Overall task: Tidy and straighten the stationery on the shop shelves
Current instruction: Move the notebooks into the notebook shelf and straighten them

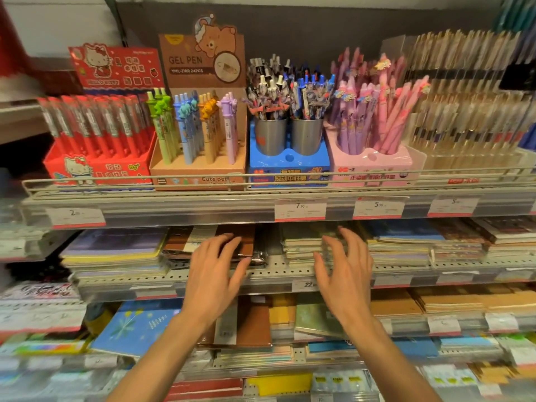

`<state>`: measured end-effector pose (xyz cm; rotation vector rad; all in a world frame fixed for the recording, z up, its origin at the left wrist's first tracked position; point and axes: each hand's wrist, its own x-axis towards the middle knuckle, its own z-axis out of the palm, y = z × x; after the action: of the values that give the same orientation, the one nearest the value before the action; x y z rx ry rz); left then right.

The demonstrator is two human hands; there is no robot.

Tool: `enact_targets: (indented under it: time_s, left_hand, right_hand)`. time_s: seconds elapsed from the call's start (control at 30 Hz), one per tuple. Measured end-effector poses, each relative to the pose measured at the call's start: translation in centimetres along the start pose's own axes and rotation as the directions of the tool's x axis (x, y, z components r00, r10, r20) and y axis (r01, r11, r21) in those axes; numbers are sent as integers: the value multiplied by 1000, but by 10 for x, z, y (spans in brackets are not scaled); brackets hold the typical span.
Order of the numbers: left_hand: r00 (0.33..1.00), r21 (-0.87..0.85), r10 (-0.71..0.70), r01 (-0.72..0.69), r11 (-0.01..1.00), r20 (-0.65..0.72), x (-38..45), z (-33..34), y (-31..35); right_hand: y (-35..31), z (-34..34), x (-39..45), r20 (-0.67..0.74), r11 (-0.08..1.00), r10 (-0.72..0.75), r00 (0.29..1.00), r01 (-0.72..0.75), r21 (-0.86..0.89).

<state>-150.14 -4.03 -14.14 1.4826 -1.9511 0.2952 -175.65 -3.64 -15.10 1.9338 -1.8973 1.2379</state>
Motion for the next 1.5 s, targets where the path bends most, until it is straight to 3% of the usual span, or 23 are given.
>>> enact_targets:
  time_s: [0.1,0.33,0.57,0.67,0.8,0.97,1.07,1.23,1.5]
  left_hand:
    - [998,54,-24,27,998,-54,-9,-16,-34]
    - [991,46,-58,64,997,-121,-19,-30,-75]
    - [981,-97,-73,57,994,-178,-41,-33,-83]
    - [976,-234,-203,180,955,-78,-56,-28,-85]
    - [912,-352,-392,409,842,122,-80,-9,-90]
    - [830,-315,-448,545,777,332,-109,21,-92]
    - [765,-280,-491,621,732,416,-113,40,-96]
    - [705,-196,-503,658,727,499,-98,75,-102]
    - [572,-151,-600,782,605,558,-77,106,-111]
  right_hand:
    - [-28,8,-5,4,995,-75,997,75,59]
    - [-83,37,-13,263,981,-167,950,132,144]
    - [-93,54,-10,221,988,-60,973,26,154]
    - [-93,53,-15,219,977,-11,976,-36,208]
    - [-85,47,-39,223,920,159,962,-226,320]
    - [-61,61,-88,297,849,330,896,-420,321]
    - [-49,80,-108,404,837,409,818,-513,192]
    - [-50,116,-103,613,887,338,714,-459,46]
    - [-42,172,-73,644,861,481,595,-458,-220]
